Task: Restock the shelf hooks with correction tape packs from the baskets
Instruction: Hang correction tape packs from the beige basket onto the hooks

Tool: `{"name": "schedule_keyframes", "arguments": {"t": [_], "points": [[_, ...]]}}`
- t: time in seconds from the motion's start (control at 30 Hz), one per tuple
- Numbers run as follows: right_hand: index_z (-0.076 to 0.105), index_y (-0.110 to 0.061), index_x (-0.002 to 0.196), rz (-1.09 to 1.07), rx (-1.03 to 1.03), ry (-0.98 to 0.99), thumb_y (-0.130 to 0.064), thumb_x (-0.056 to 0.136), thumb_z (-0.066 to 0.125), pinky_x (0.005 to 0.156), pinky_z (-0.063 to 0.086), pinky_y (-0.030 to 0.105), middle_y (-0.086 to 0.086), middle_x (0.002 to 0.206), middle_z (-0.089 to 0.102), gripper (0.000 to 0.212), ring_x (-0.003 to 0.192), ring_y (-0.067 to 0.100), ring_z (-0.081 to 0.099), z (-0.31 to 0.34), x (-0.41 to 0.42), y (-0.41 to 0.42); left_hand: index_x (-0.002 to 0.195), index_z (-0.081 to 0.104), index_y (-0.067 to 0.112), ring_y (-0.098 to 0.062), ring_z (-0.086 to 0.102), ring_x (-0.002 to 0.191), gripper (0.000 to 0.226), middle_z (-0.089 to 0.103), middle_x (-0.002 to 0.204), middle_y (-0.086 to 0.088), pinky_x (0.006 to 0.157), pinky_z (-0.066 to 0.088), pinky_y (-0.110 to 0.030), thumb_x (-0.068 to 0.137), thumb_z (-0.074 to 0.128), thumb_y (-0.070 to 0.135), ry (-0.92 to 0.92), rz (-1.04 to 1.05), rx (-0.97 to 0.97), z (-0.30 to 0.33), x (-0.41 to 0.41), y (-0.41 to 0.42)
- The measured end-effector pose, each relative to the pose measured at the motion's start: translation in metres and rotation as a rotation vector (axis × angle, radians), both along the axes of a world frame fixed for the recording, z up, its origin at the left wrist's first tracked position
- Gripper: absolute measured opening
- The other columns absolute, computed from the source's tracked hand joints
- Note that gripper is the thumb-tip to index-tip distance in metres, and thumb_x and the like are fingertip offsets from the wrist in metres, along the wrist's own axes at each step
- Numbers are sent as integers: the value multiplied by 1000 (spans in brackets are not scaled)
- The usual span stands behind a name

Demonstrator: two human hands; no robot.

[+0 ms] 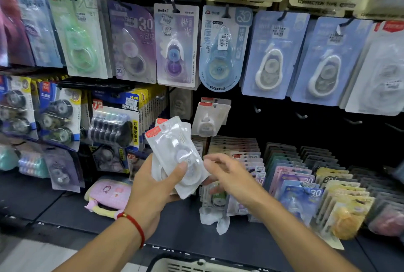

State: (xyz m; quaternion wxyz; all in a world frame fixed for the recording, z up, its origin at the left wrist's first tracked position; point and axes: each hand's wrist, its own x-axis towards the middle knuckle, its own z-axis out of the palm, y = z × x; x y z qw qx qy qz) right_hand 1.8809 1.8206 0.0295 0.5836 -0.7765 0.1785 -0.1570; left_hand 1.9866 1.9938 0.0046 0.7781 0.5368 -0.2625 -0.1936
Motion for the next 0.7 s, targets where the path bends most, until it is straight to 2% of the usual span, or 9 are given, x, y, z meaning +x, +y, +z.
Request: {"name": "schedule_keyframes", "arguments": {"t": [0.07, 0.13, 0.2, 0.3, 0.43, 0.57, 0.7], "points": [[67, -36, 115, 53, -92, -36, -63, 81, 74, 73, 64, 33, -10, 103, 76, 44, 86, 15, 77, 4, 0, 10, 125, 69, 33, -29, 77, 108, 44, 78, 120, -6, 75, 65, -45, 85, 86, 28, -1, -29, 7, 1, -2, -1], [66, -38, 111, 29, -199, -46, -60, 80, 78, 73, 64, 34, -12, 100, 75, 41, 83, 15, 75, 4, -1, 11, 127, 67, 31, -31, 77, 108, 51, 77, 121, -8, 76, 65, -47, 82, 90, 29, 8, -47, 3, 2, -2, -1], [64, -35, 109, 18, -208, -43, -55, 81, 82, 76, 63, 34, -9, 100, 76, 39, 85, 14, 75, 3, -3, 7, 129, 66, 30, -33, 76, 109, 55, 77, 123, -8, 77, 65, -50, 79, 89, 33, 17, -68, -2, 3, -3, -1], [60, -31, 112, 81, -156, -44, -53, 82, 81, 72, 57, 27, -9, 103, 78, 42, 85, 7, 75, 2, -5, 1, 128, 67, 32, -34, 75, 111, 53, 76, 126, -8, 79, 64, -50, 80, 89, 37, 24, -108, -12, 5, -4, -1], [54, -28, 117, 135, -117, -74, -53, 84, 76, 56, 44, 17, -8, 92, 77, 46, 61, 0, 62, 1, -8, 1, 133, 64, 37, -33, 75, 114, 47, 74, 131, -6, 83, 64, -52, 89, 78, 48, 0, -163, -16, 8, -4, -1], [56, -23, 112, 158, 80, -134, -48, 81, 79, 43, 33, 24, -3, 84, 71, 47, 52, 14, 51, 3, -10, -4, 133, 64, 37, -35, 73, 116, 38, 72, 134, -7, 85, 63, -53, 98, 63, 52, 44, -216, -44, 8, -4, -4], [59, -29, 102, 178, 197, -175, -47, 78, 79, 40, 30, 21, 4, 82, 69, 36, 49, 13, 48, 1, -9, -5, 134, 65, 33, -36, 72, 118, 36, 72, 135, -9, 83, 64, -51, 101, 60, 47, 53, -214, -75, 6, -3, -6]]}}
